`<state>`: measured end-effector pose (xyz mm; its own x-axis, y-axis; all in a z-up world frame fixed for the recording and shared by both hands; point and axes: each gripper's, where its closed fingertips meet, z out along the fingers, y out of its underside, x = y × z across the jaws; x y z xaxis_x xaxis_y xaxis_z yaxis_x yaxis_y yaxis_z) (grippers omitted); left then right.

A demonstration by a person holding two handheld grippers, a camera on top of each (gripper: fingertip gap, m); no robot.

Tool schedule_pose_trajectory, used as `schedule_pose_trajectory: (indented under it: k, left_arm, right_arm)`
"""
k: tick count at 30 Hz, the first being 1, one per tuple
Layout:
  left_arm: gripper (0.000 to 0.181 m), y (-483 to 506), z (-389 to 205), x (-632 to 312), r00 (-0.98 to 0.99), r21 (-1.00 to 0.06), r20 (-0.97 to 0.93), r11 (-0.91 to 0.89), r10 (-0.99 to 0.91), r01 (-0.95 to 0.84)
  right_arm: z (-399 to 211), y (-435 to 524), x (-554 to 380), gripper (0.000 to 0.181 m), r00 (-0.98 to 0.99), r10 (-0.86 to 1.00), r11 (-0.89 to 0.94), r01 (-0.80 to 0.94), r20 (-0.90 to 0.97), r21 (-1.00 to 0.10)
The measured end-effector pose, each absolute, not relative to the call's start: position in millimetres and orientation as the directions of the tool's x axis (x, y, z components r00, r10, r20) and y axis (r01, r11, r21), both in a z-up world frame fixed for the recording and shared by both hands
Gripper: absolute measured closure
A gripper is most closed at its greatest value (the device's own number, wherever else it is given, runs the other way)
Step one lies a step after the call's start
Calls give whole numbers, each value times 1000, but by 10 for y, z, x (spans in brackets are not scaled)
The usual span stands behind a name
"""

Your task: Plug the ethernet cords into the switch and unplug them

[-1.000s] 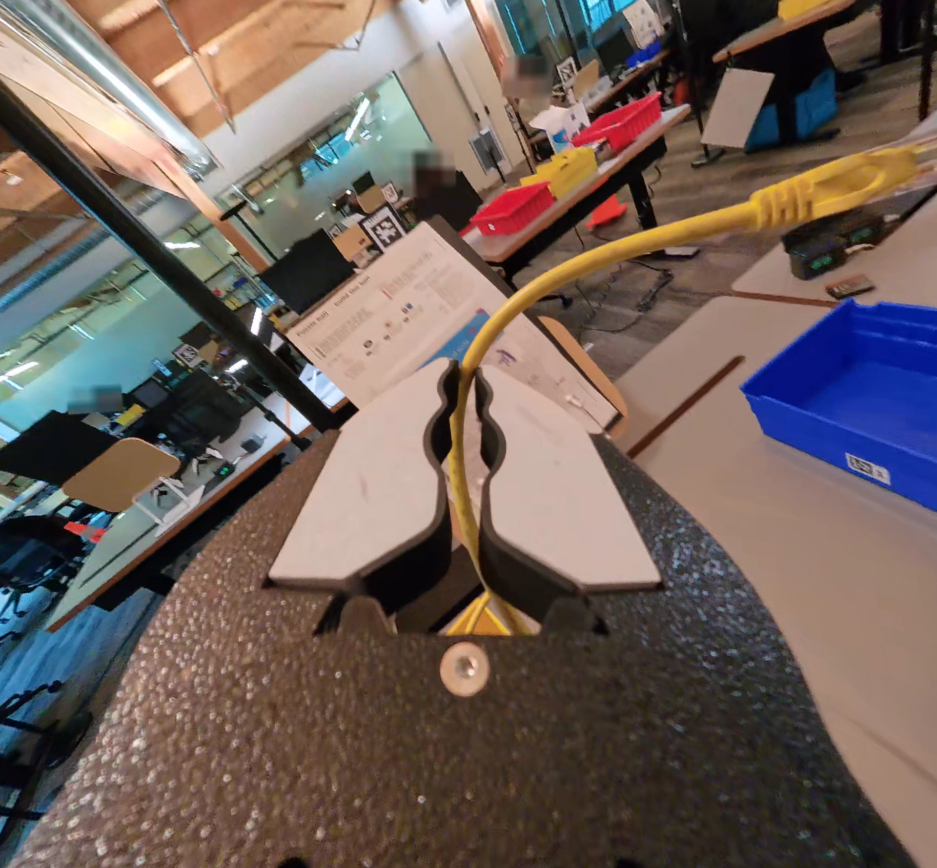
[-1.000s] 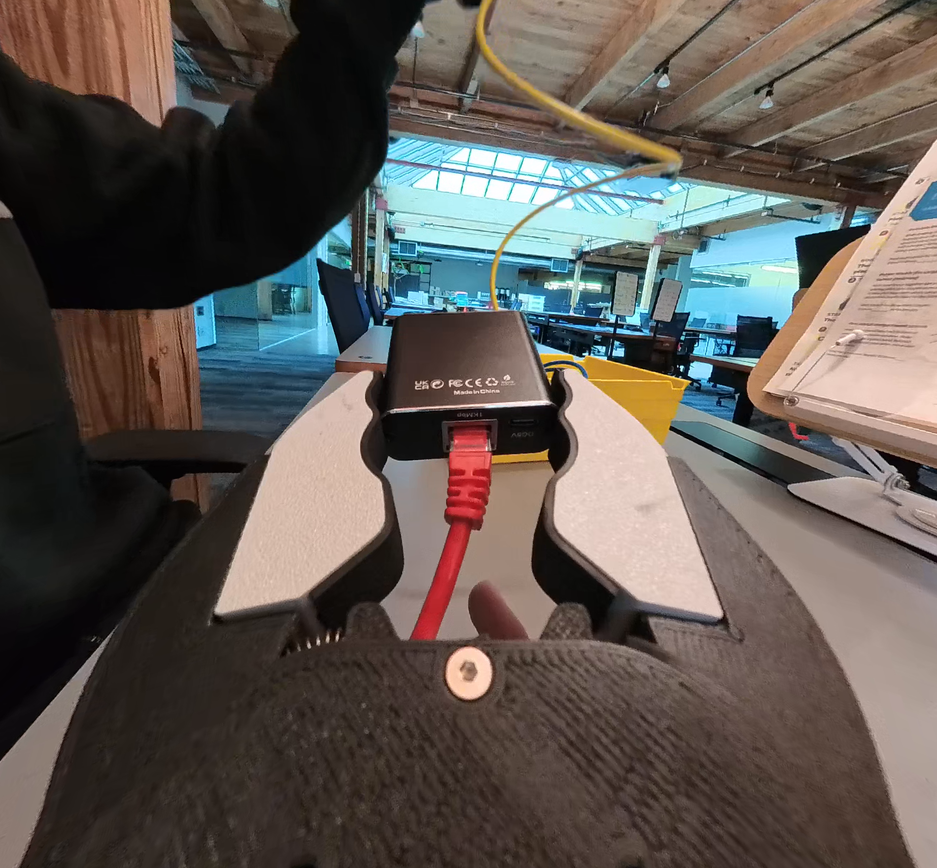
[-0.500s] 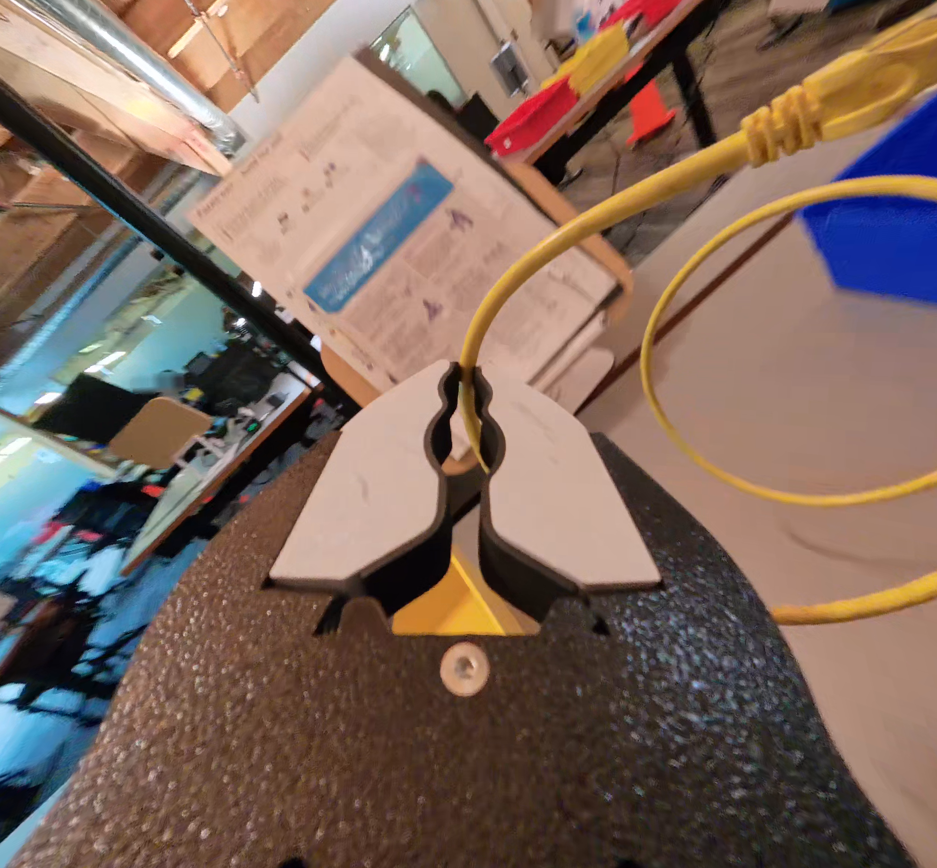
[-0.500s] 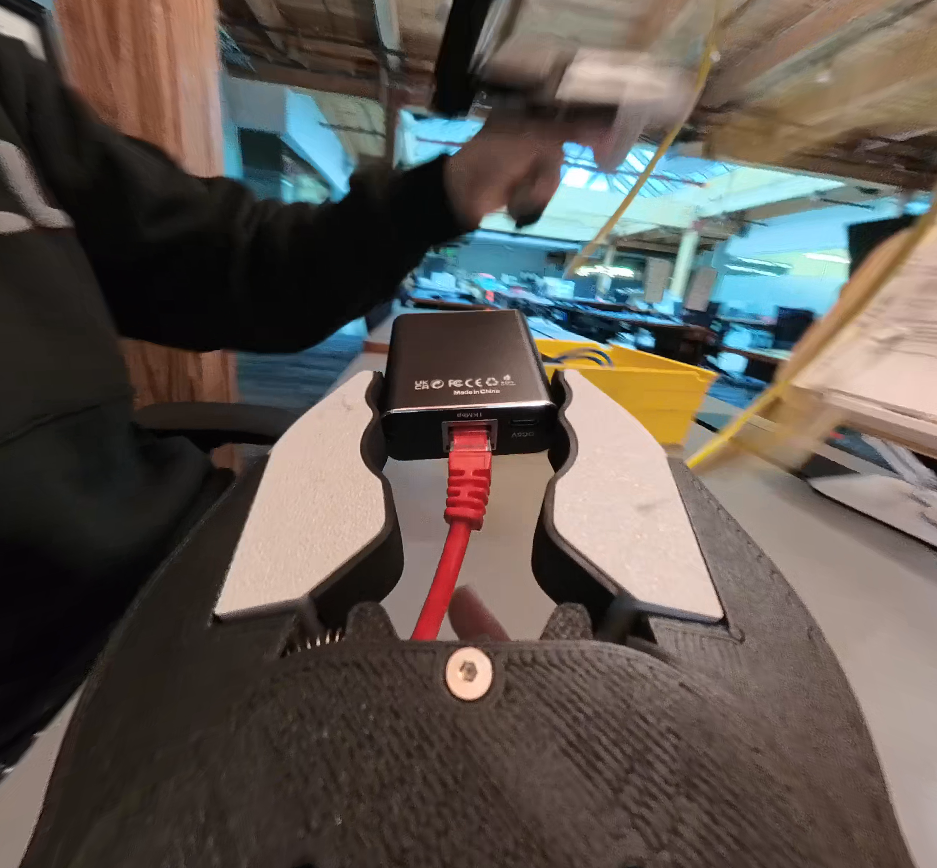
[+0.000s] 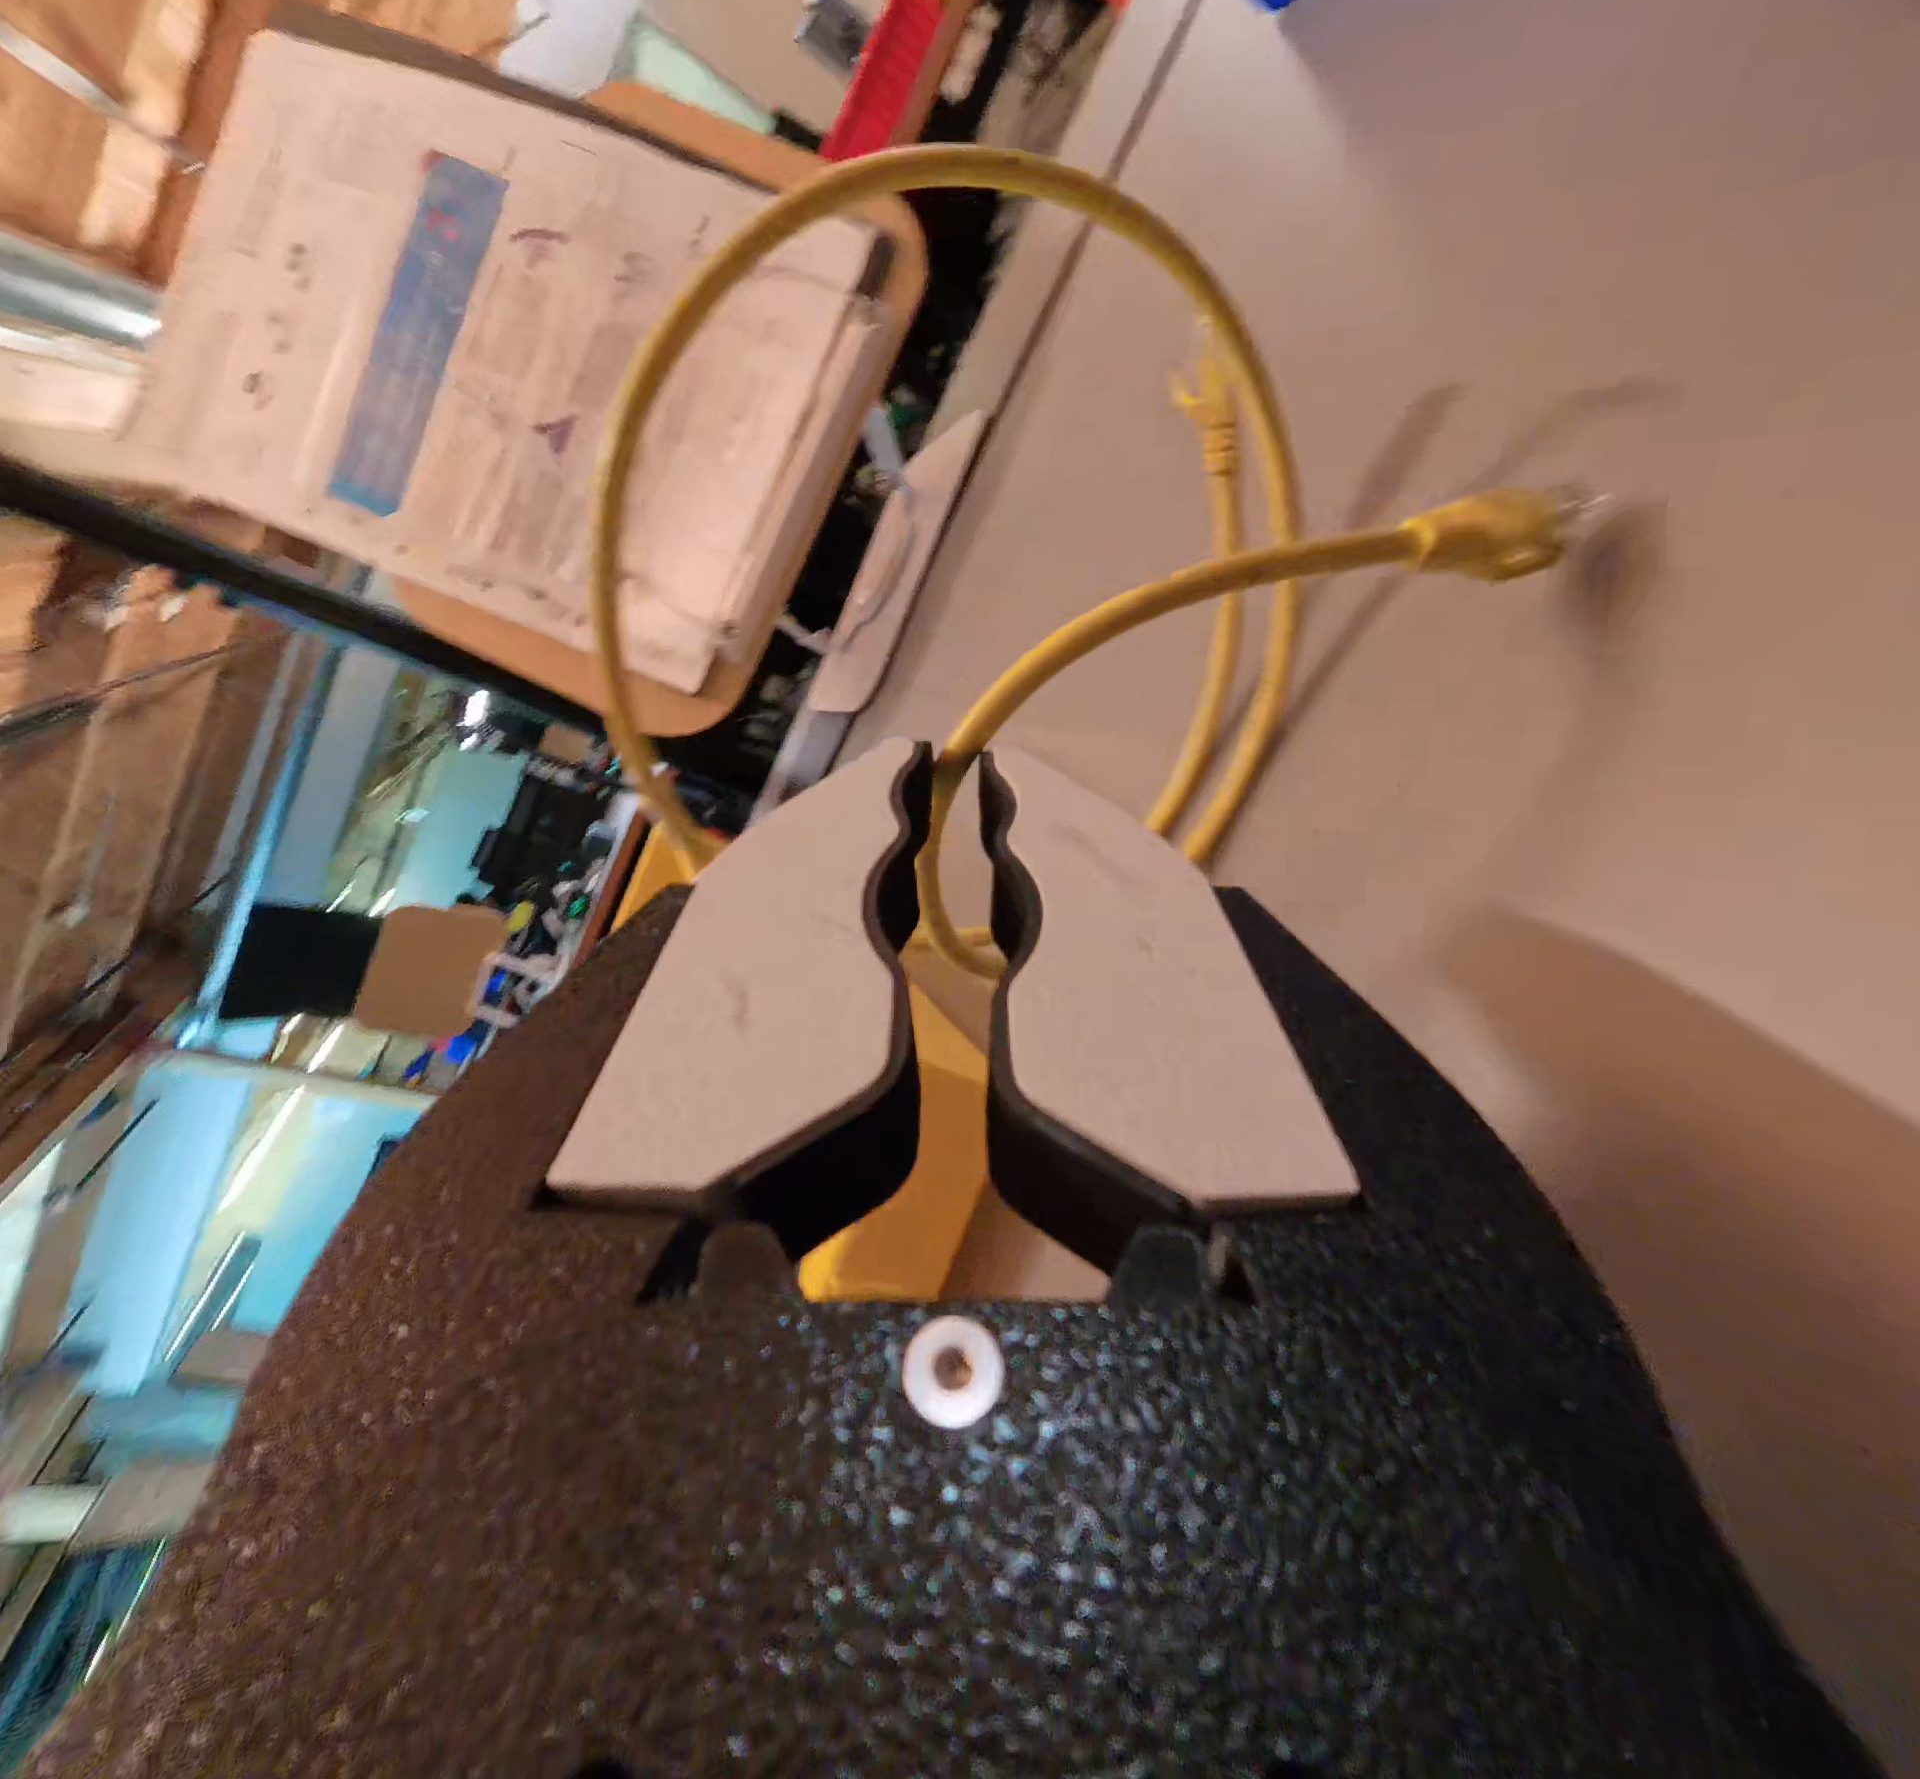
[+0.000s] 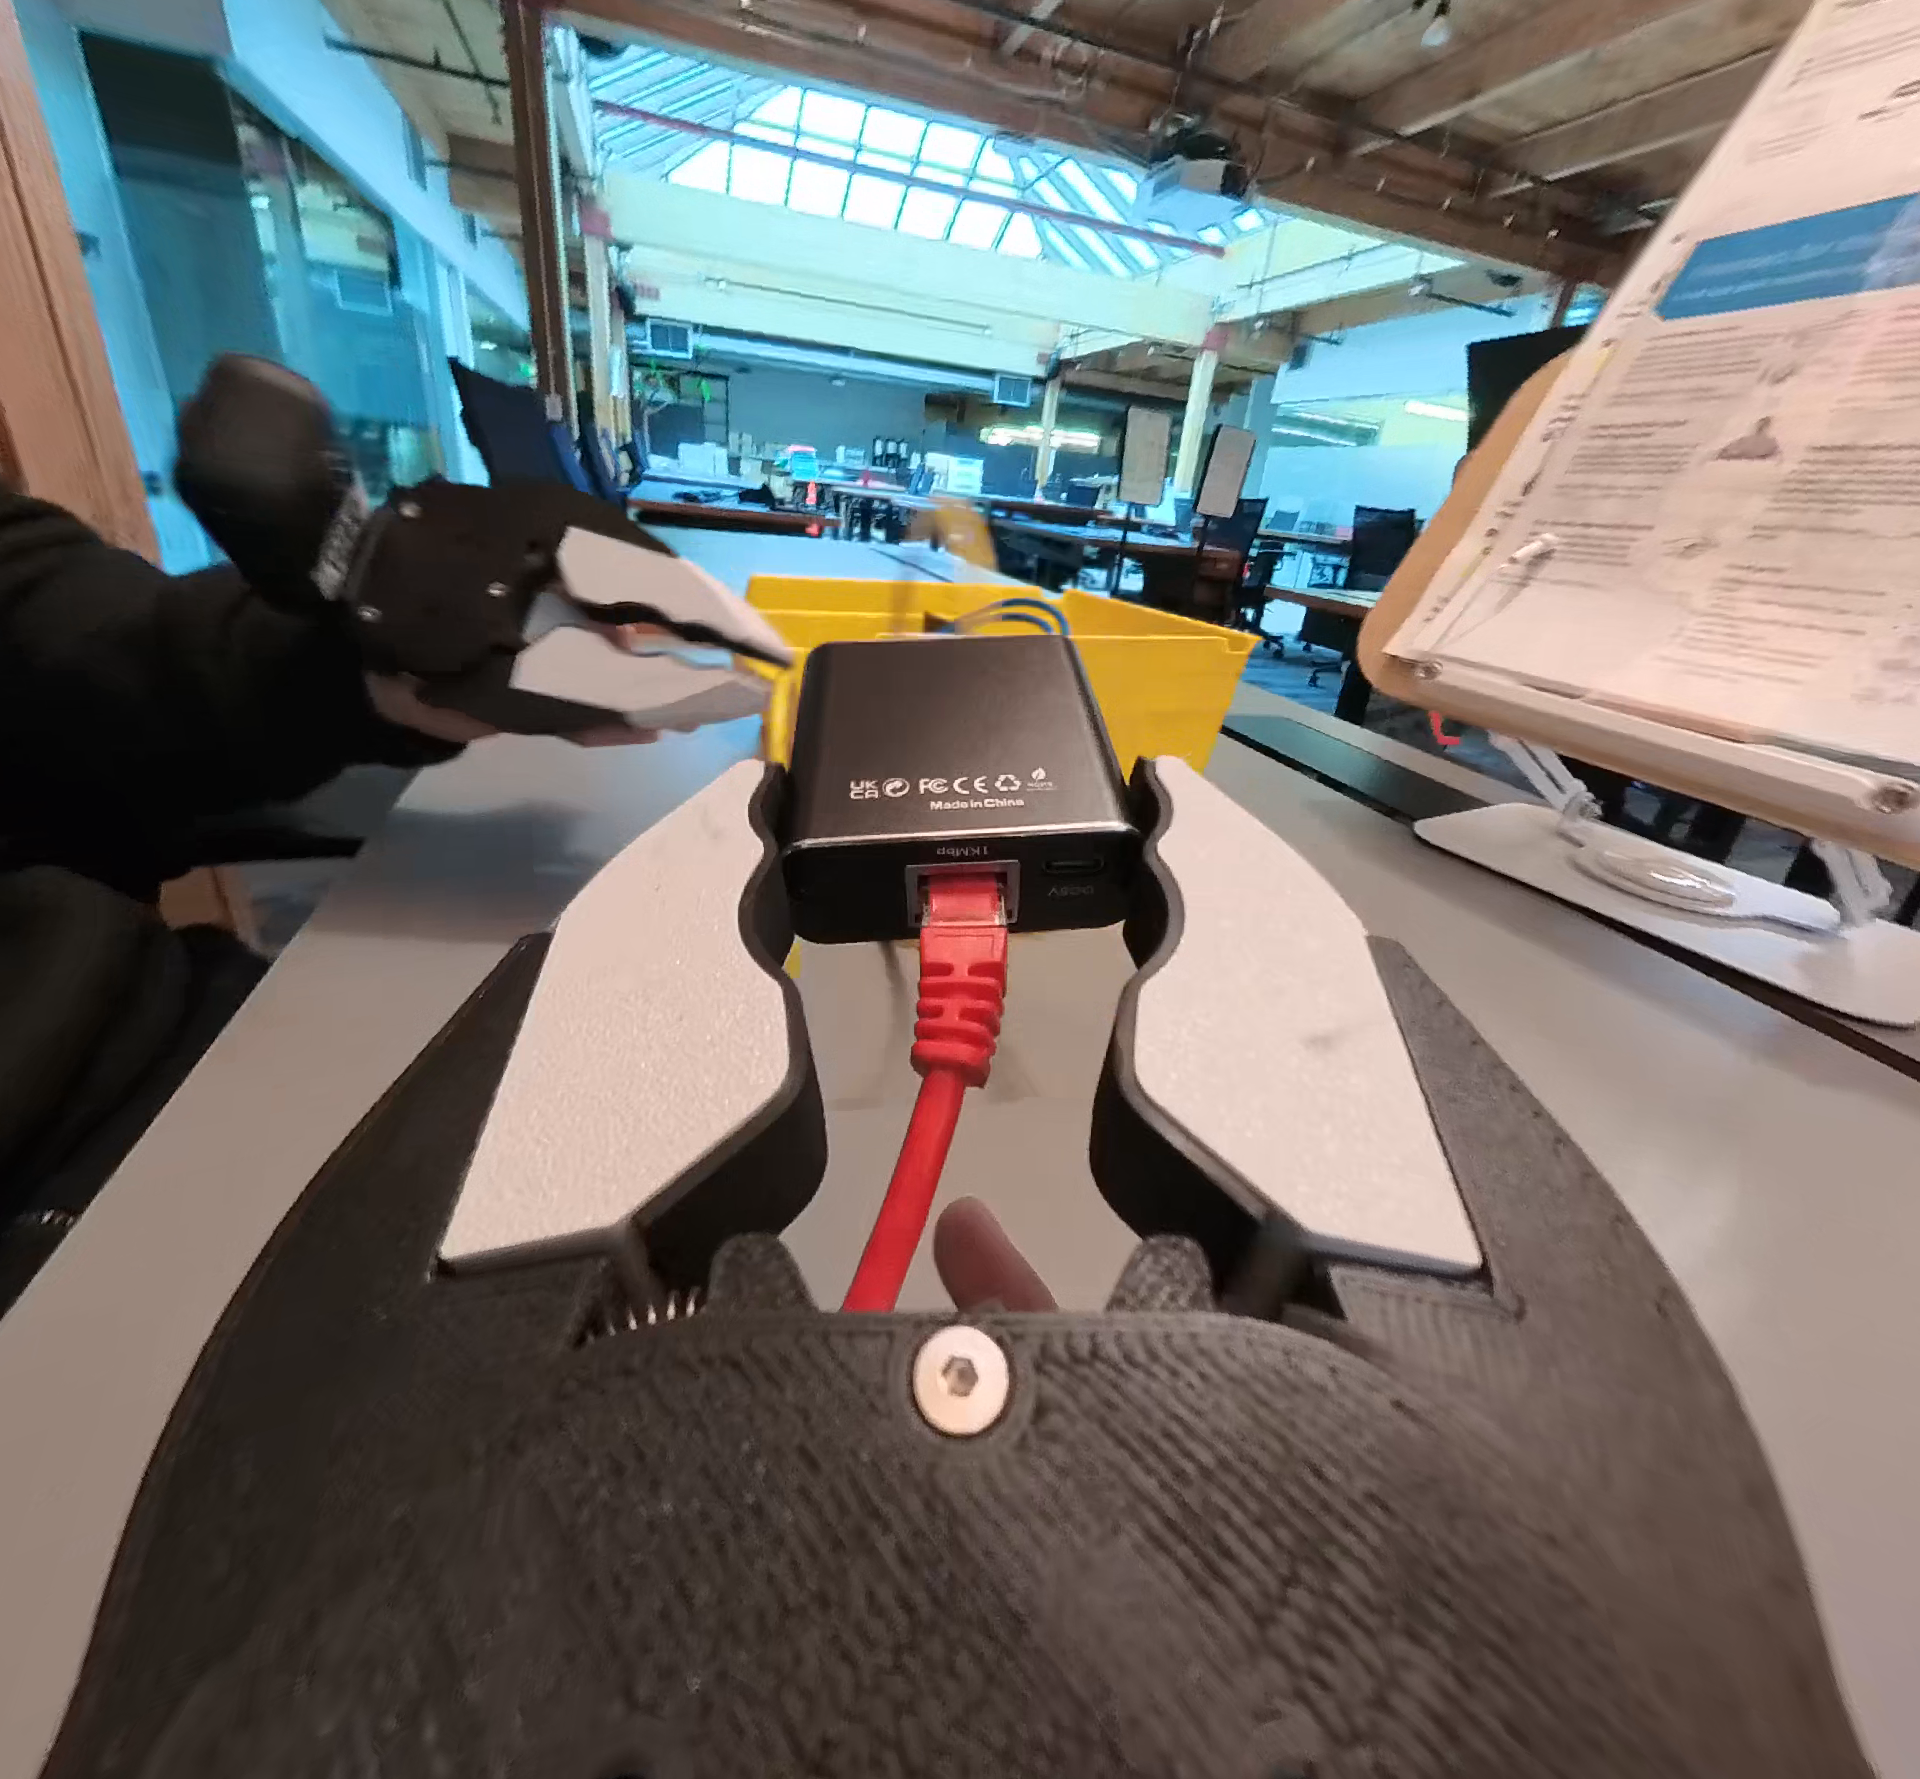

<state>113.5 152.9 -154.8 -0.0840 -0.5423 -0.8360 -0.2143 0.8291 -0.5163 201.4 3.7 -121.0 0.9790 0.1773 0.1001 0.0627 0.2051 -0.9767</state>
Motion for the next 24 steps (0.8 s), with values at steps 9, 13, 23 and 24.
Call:
schedule_pose_trajectory:
  k: [9, 13, 23, 24]
  left_arm:
    - [176, 1435, -2449, 753, -499, -396, -650, 816, -573, -422]
    - [167, 1271, -2281, 732, -602, -532, -427, 726, -675, -436]
    - [158, 561, -2213, 1261, -675, -694, -193, 586, -712, -420]
    - [158, 534, -2269, 1283, -680, -685, -173, 584, -712, -437]
  right_arm:
    - [-1214, 54, 1964, 118, 975, 193, 206, 73, 114, -976]
    - [-1207, 47, 1960, 118, 974, 193, 212, 75, 117, -974]
    - [-1219, 56, 1921, 118, 968, 219, 204, 77, 122, -976]
    - [-1221, 58, 1916, 118, 967, 222, 201, 77, 122, -977]
